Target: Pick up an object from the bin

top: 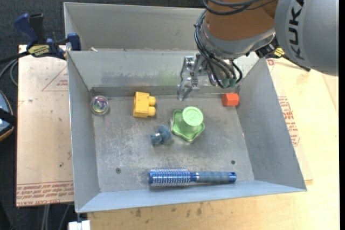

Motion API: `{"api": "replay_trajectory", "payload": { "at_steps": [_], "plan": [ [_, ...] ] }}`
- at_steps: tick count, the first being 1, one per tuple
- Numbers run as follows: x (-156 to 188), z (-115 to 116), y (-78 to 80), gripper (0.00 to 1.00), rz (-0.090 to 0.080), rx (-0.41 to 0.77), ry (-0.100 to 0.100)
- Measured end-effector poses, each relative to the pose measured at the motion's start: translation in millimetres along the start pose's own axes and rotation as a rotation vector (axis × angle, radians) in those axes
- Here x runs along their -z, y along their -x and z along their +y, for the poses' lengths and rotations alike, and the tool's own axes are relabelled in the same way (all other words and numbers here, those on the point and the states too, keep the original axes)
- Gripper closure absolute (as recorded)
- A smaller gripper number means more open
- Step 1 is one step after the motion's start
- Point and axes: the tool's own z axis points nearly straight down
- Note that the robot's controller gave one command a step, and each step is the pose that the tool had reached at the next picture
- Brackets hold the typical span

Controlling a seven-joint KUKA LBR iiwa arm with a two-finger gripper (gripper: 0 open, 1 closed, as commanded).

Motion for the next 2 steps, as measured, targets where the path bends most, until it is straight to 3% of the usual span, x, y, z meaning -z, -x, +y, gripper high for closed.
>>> {"api": "replay_trajectory", "payload": {
  "at_steps": [1,2],
  "plan": [
    [-195.1,-30.1,-62.9,1.0,0.023,0.064,-0.001],
    [-190.7,-29.5,-60.0,0.0,0.014,0.064,0.0]
  ]
}}
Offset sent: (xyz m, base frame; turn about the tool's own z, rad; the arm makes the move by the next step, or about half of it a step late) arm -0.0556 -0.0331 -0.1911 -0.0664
